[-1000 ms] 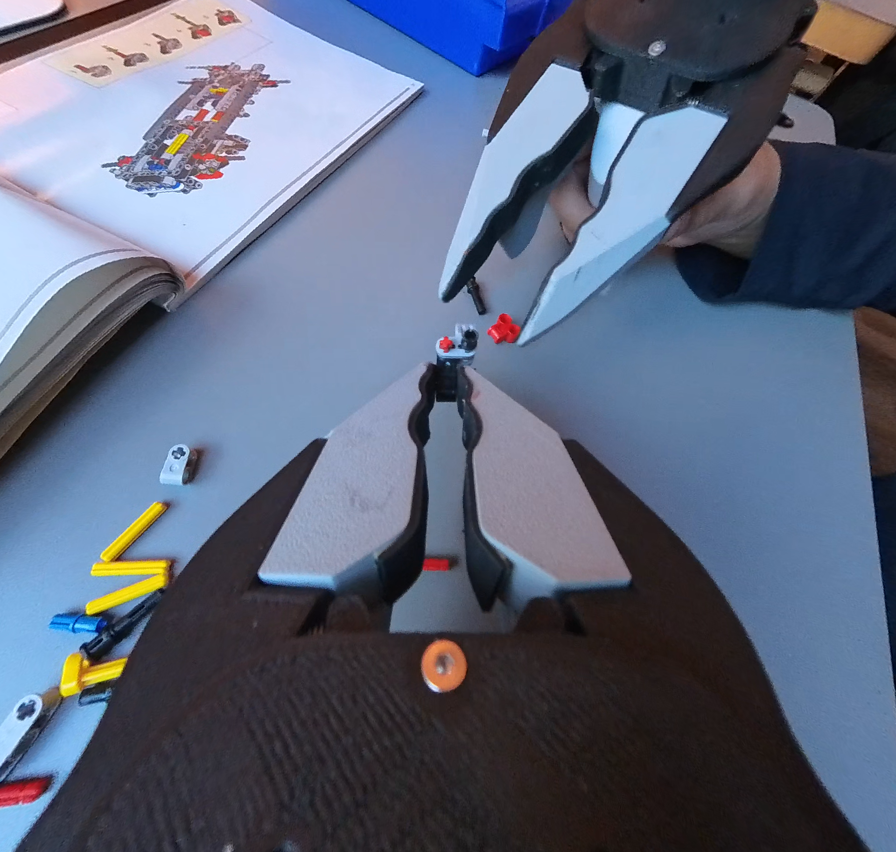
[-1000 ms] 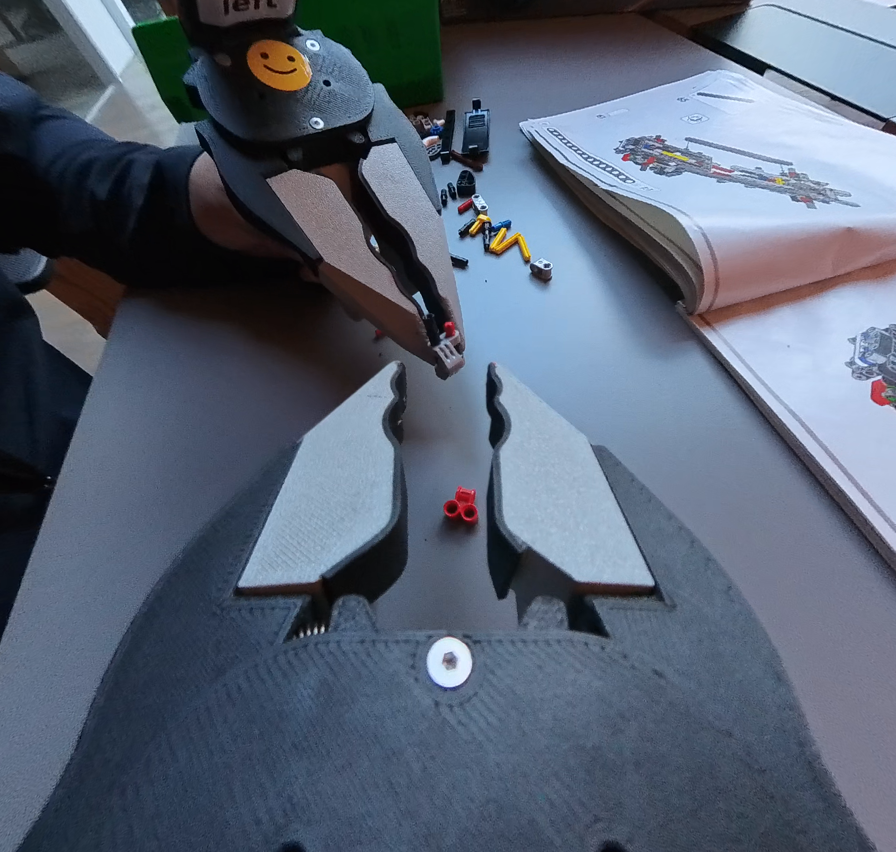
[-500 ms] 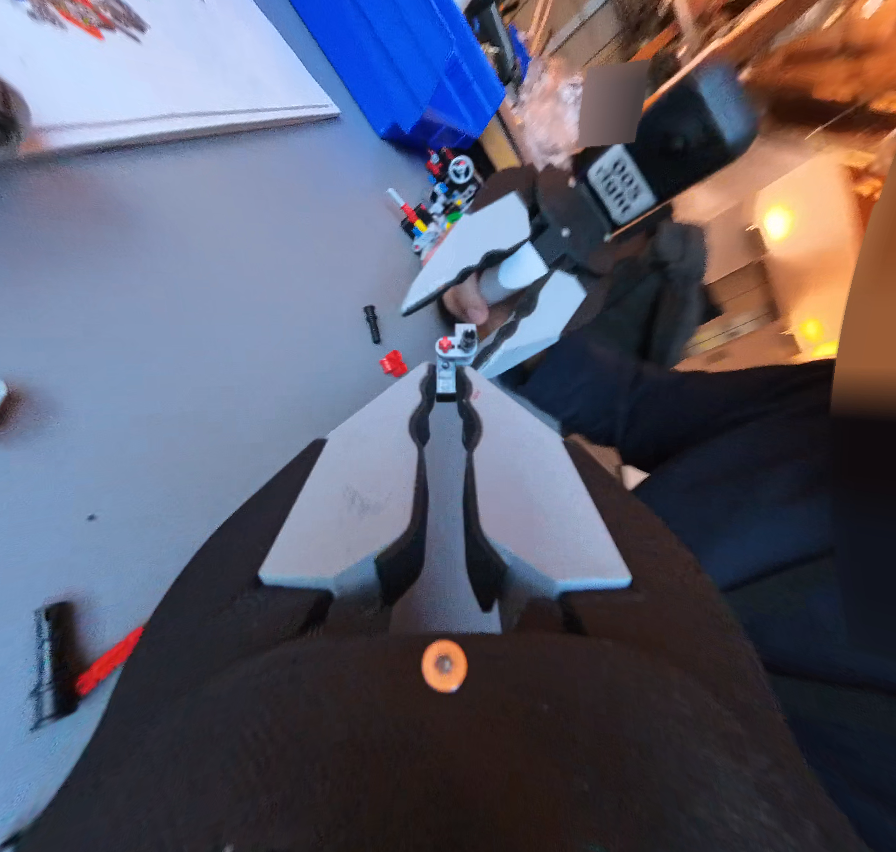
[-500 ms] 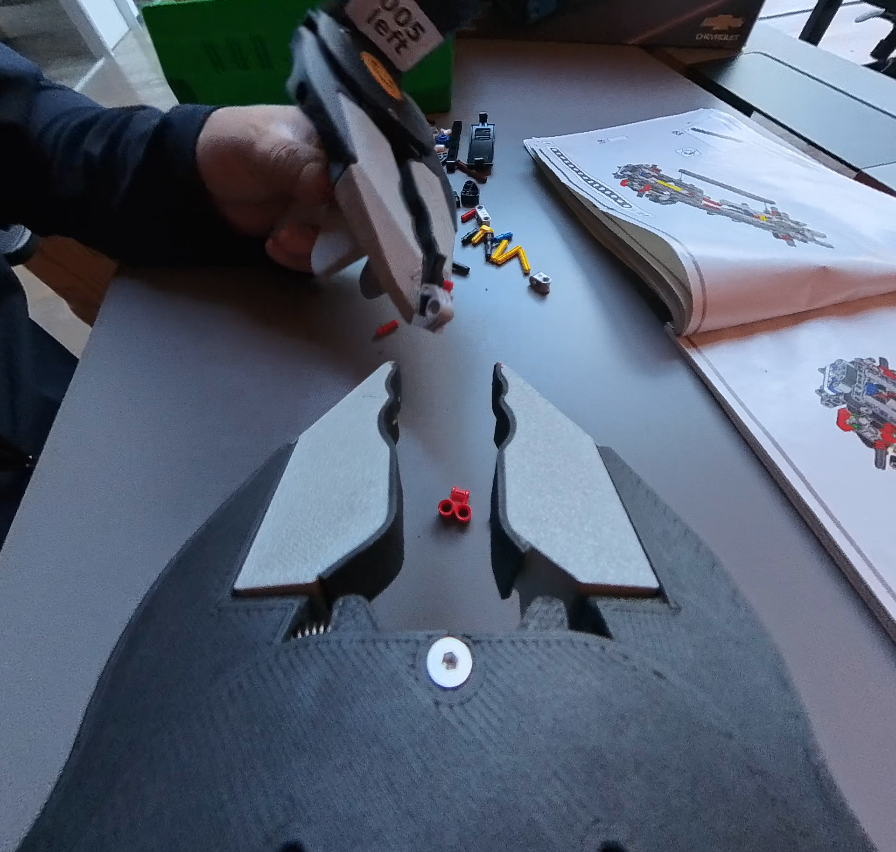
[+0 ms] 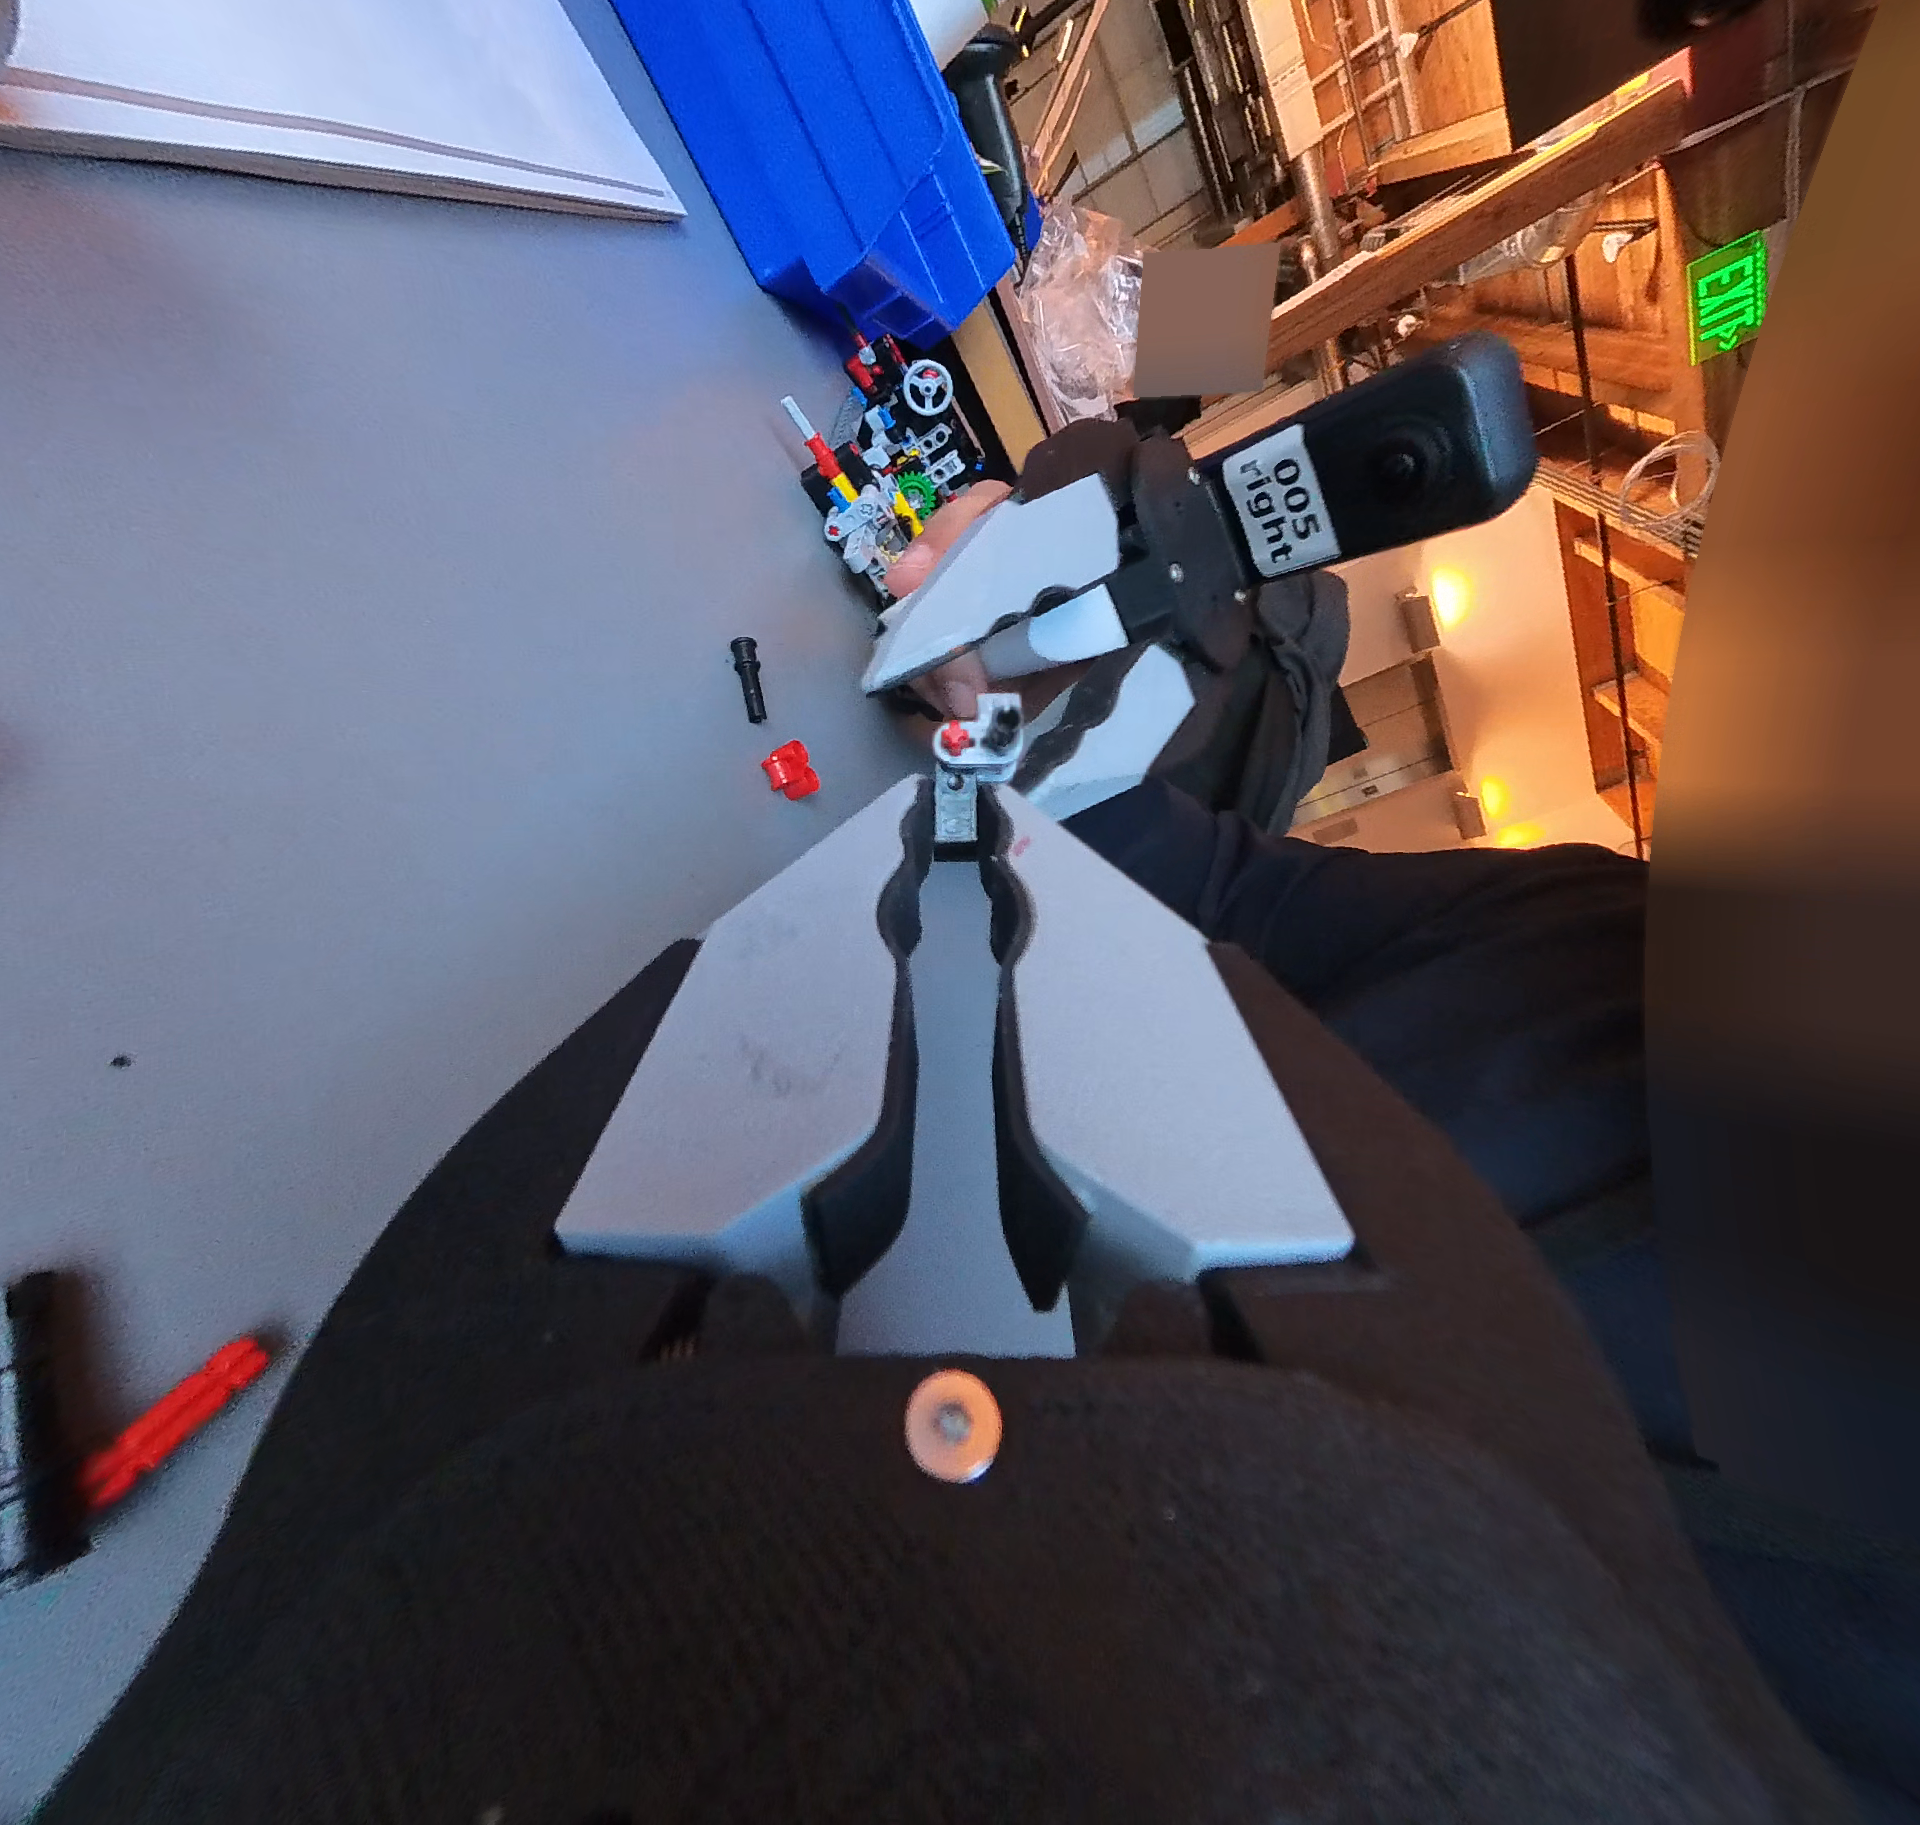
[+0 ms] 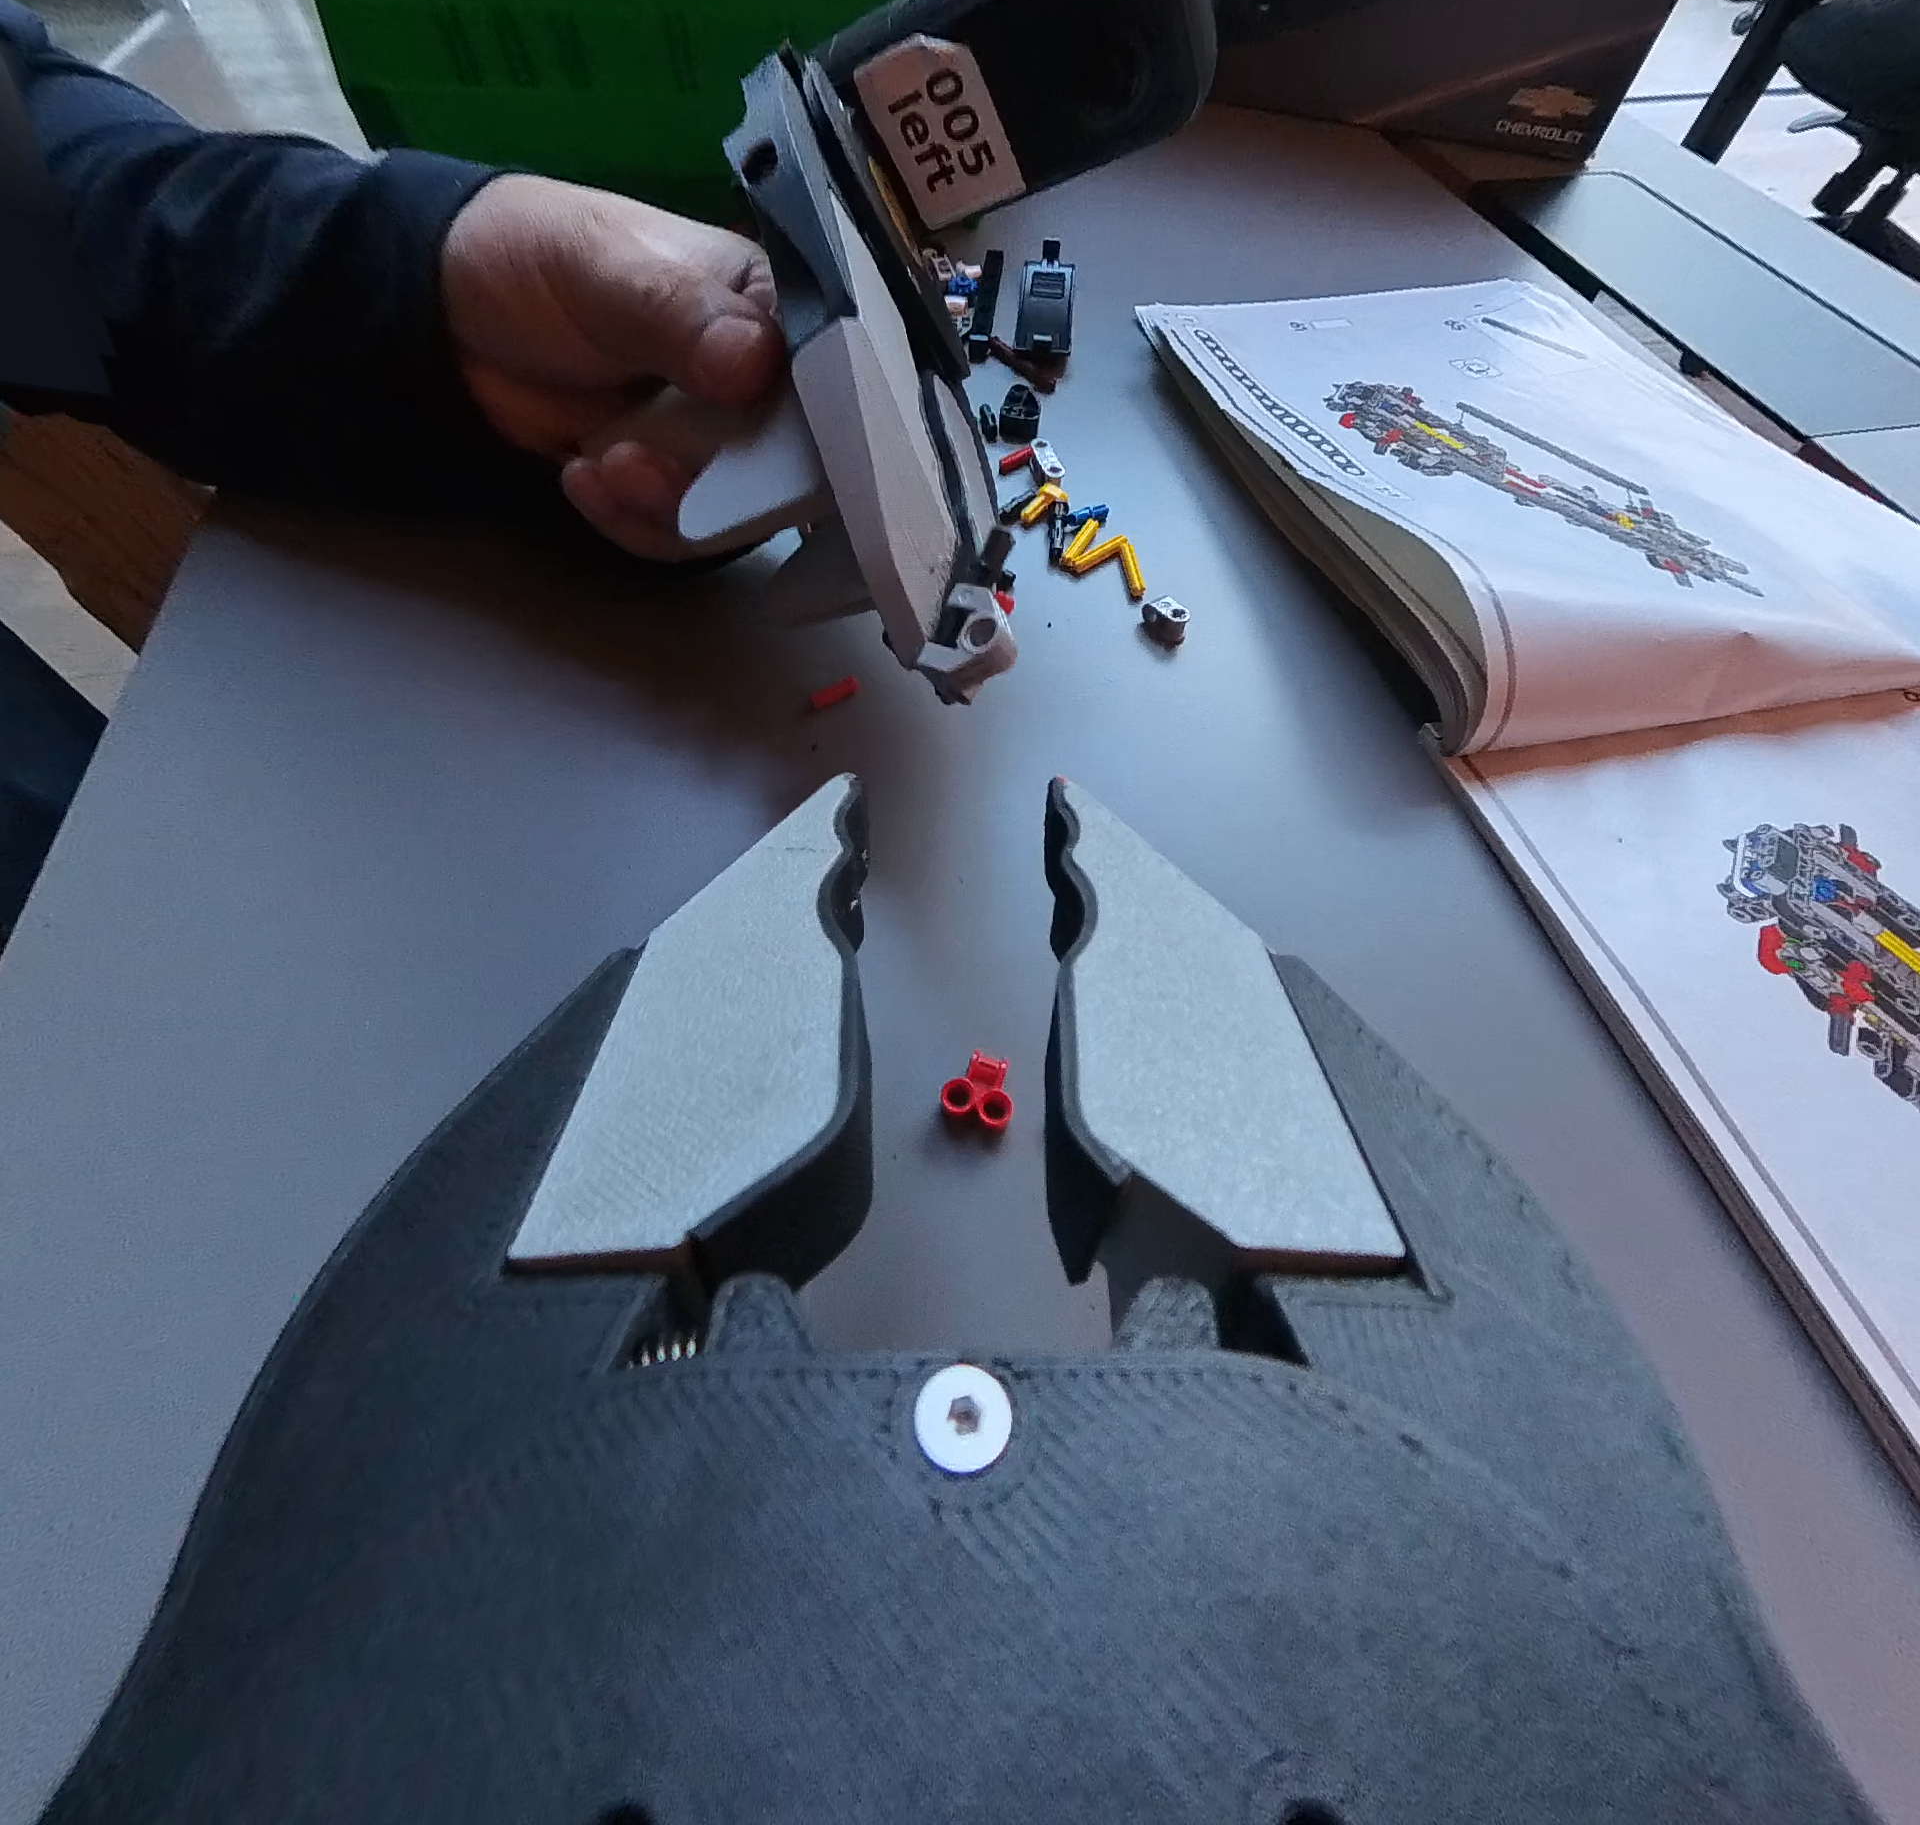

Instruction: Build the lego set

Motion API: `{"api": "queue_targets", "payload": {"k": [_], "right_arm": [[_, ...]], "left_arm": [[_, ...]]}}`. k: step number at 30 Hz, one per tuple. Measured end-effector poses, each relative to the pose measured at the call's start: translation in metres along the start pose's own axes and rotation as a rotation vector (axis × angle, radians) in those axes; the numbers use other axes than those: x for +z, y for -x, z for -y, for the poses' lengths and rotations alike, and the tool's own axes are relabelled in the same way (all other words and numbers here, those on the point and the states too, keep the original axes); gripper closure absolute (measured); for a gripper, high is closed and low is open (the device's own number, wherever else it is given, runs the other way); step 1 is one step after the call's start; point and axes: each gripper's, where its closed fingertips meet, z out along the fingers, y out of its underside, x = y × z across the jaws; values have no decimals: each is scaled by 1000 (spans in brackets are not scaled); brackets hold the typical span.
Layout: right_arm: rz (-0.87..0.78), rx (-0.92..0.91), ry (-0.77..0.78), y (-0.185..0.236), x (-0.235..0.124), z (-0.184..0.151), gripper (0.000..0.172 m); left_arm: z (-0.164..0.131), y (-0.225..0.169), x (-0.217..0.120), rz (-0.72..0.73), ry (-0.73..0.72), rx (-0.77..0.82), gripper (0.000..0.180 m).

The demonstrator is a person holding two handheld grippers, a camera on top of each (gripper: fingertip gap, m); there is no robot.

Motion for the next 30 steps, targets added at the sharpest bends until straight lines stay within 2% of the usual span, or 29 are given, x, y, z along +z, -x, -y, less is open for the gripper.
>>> {"api": "queue_targets", "payload": {"k": [3, 10, 17, 30], "right_arm": [[9, 9, -20, 1, -2, 3, 141], [38, 48, -74, 3, -5, 11, 143], [72, 86, -102, 4, -7, 15, 146], [85, 85, -77, 7, -4, 10, 149]], "left_arm": [[-1, 6, 0, 37, 8, 25, 174], [-13, 17, 5, 204, 104, 220, 174], [-25, 24, 9, 305, 193, 357, 175], [-30, 25, 13, 297, 215, 364, 175]]}}
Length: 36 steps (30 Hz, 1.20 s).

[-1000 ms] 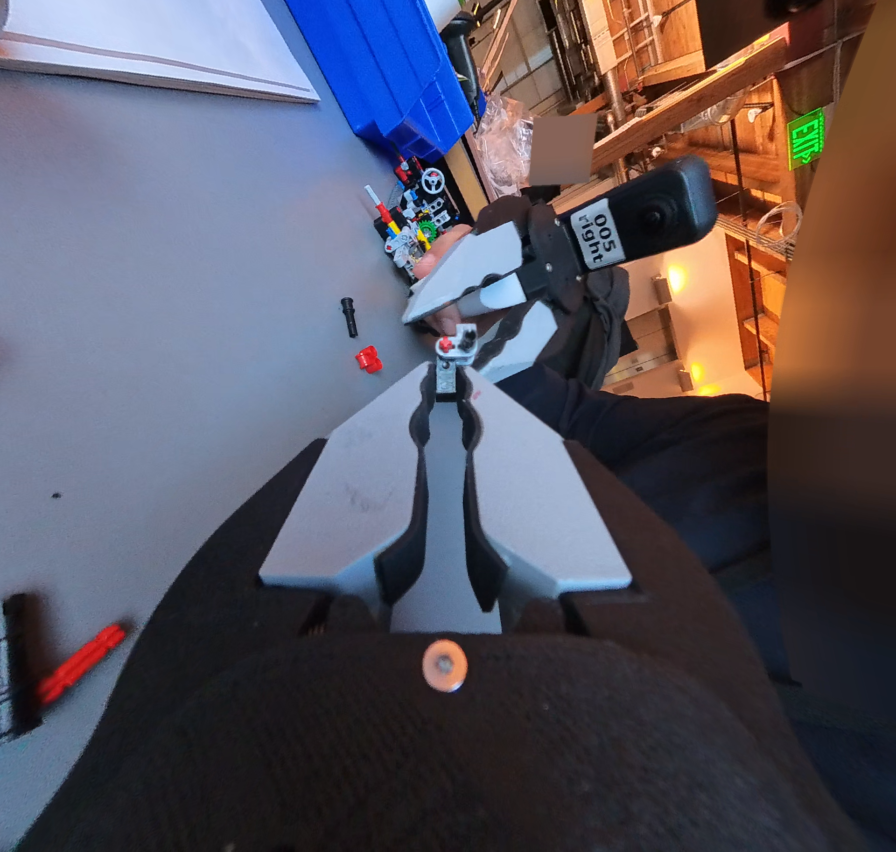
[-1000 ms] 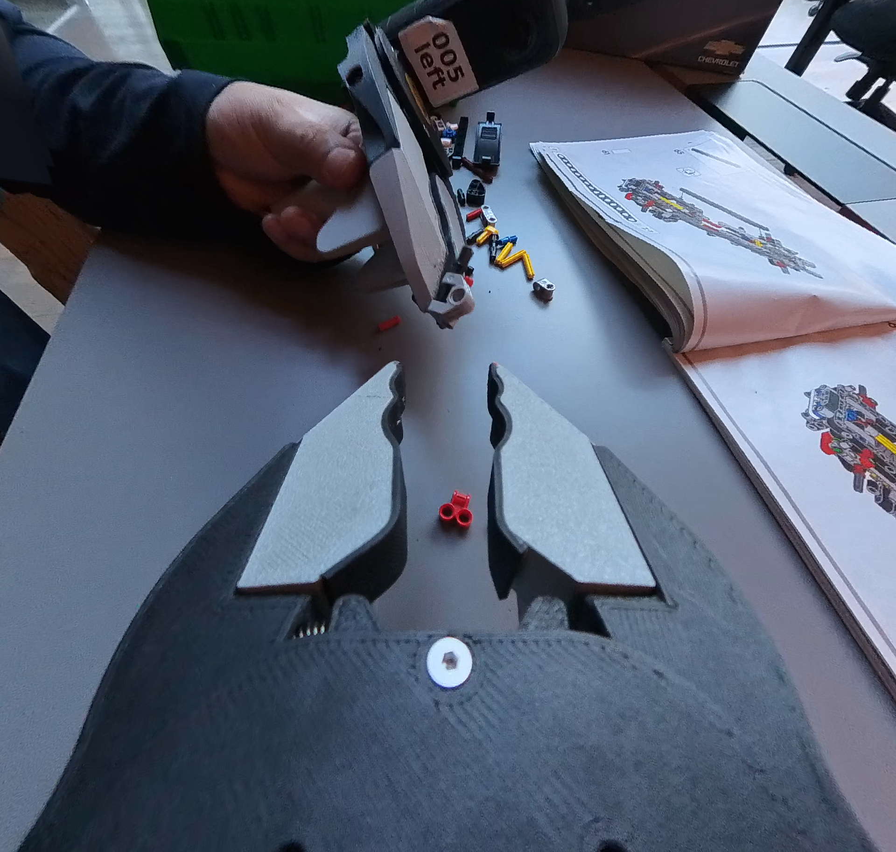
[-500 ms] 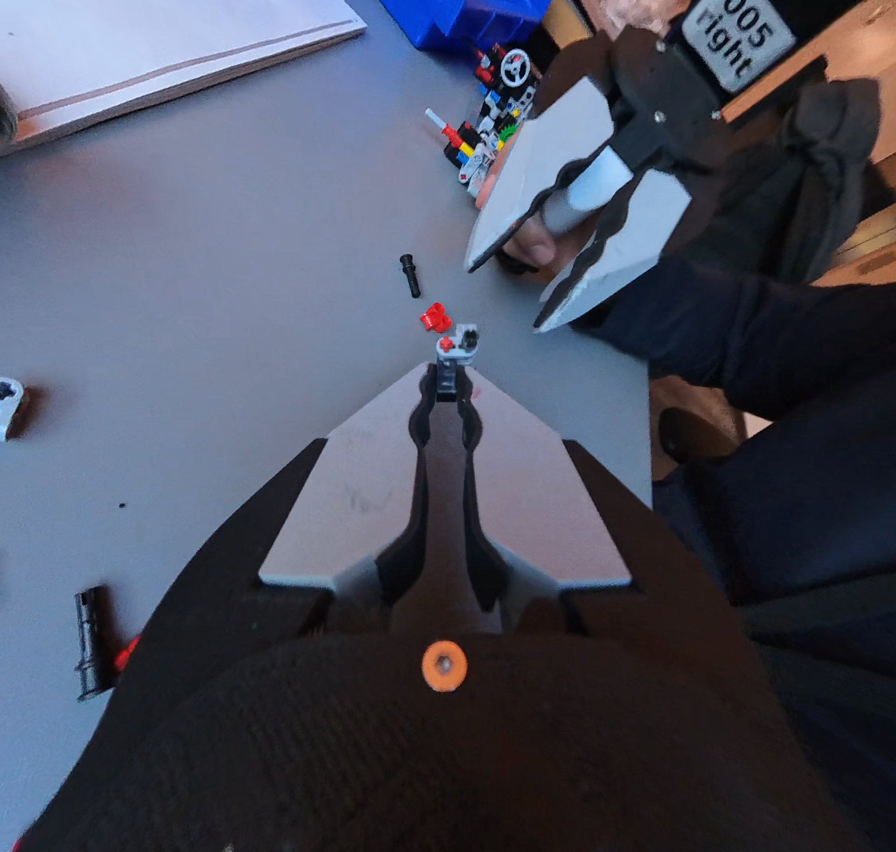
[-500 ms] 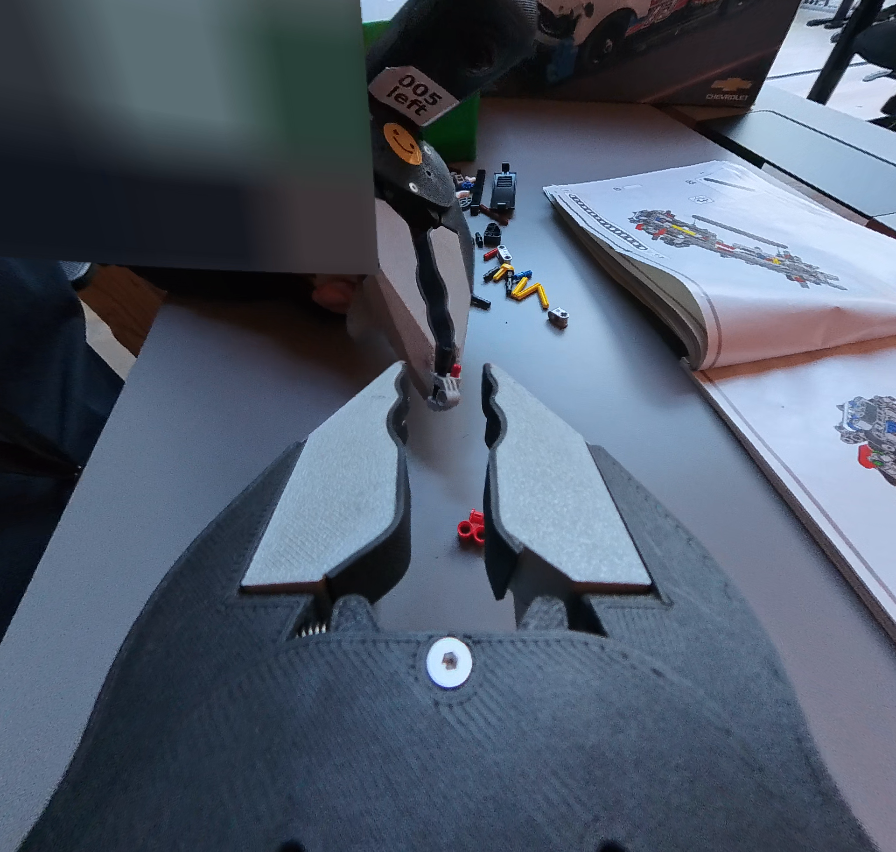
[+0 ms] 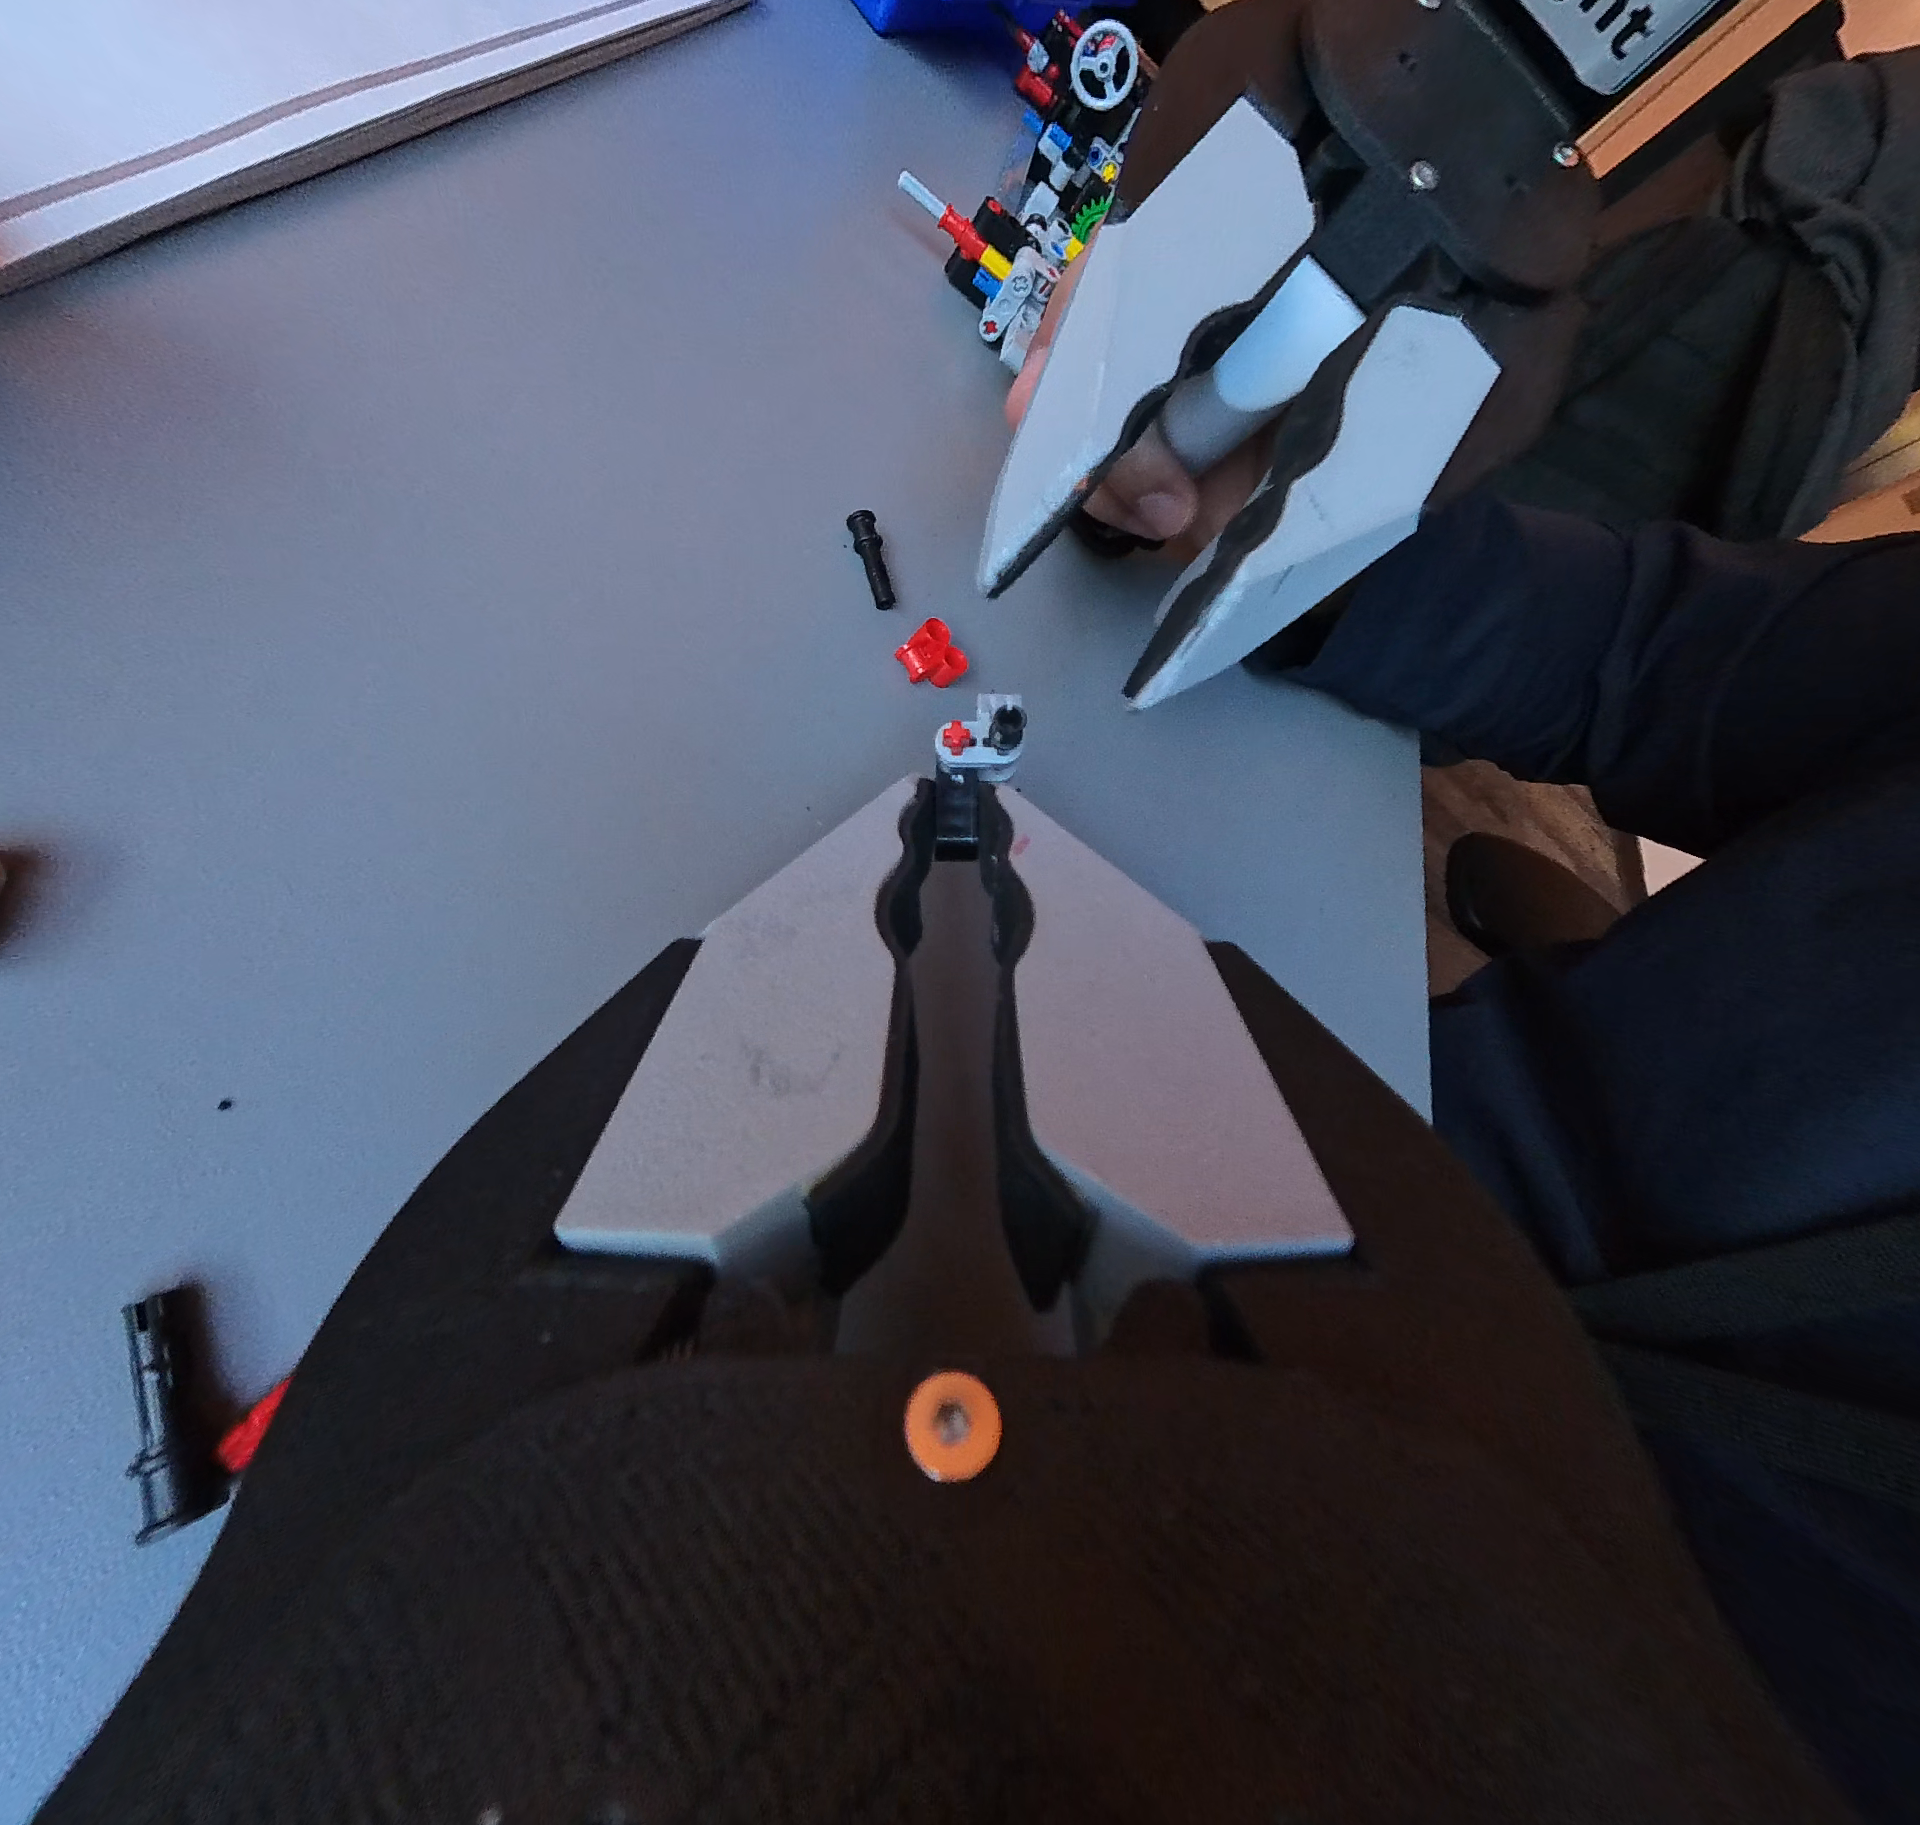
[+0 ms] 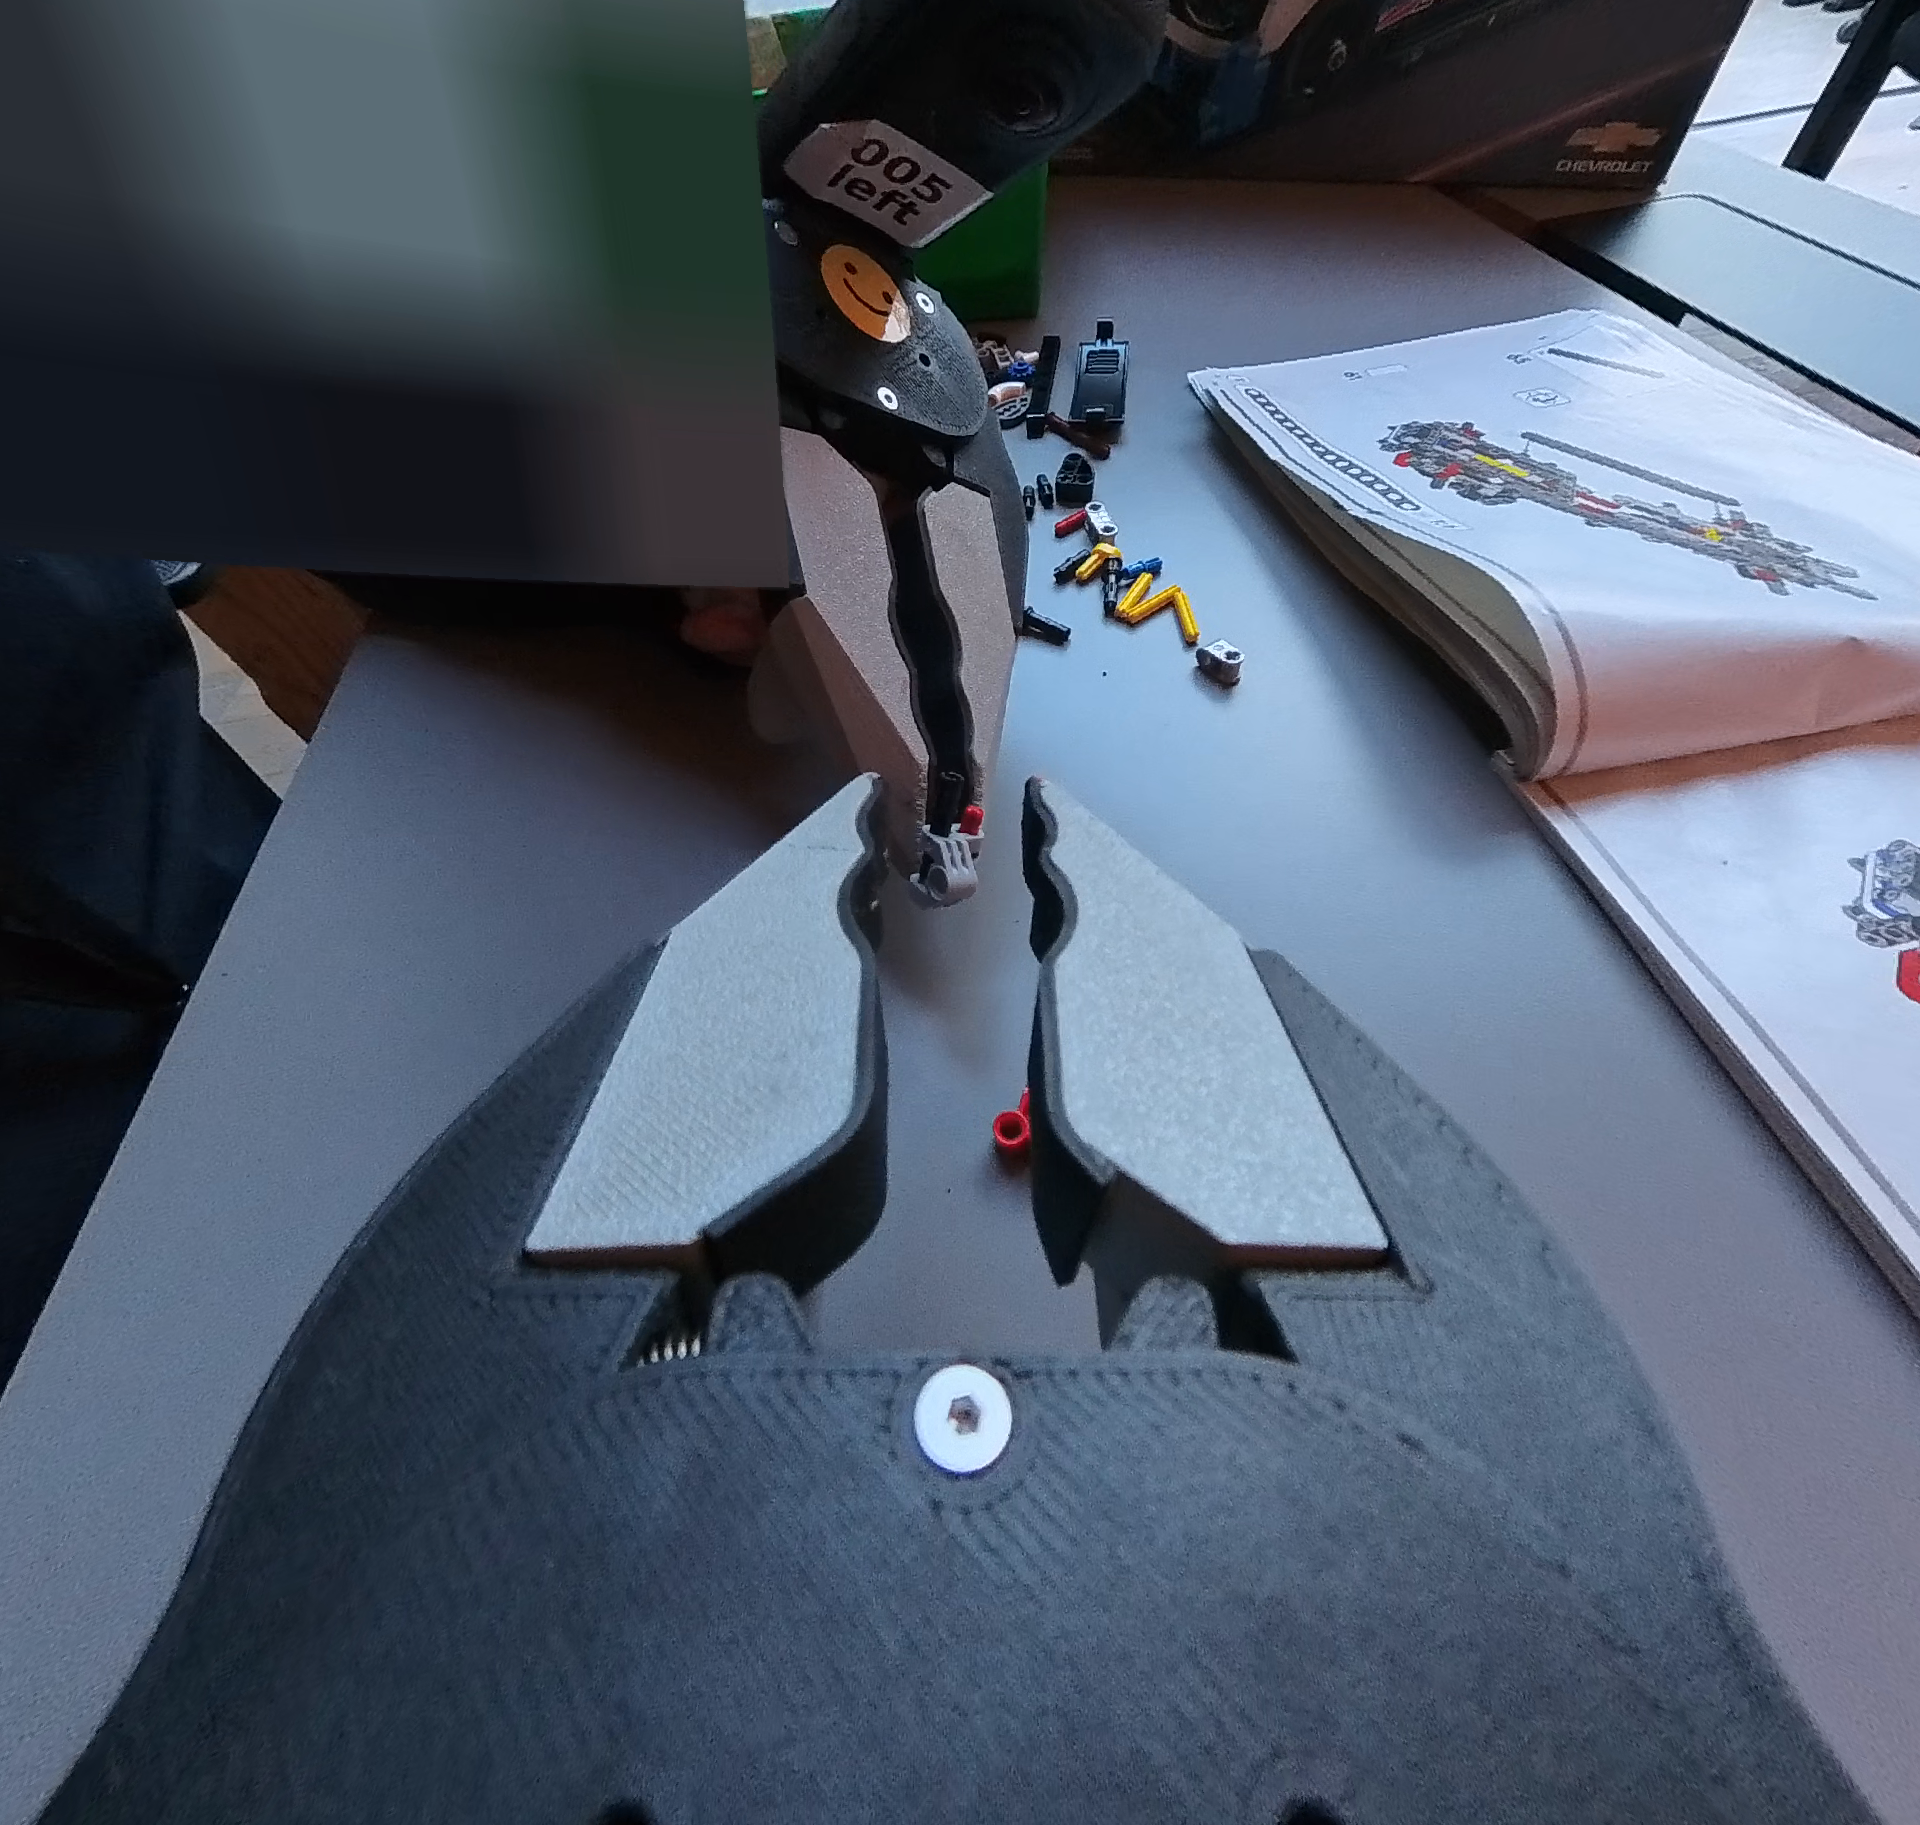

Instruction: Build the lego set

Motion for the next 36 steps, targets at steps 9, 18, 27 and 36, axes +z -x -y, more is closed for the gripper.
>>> {"api": "queue_targets", "payload": {"k": [9, 18, 27, 36], "right_arm": [[0, -1, 6, 0, 1, -1, 151], [-1, 0, 7, -1, 1, -2, 151], [6, 11, -4, -1, 0, -1, 152], [13, 16, -3, 0, 0, -1, 152]], "left_arm": [[0, 0, 0, -3, 0, -2, 174], [0, 0, 0, -5, -1, -6, 175], [-3, -1, 2, -9, 17, -2, 174], [-4, 1, 4, 50, 35, 70, 175]]}}
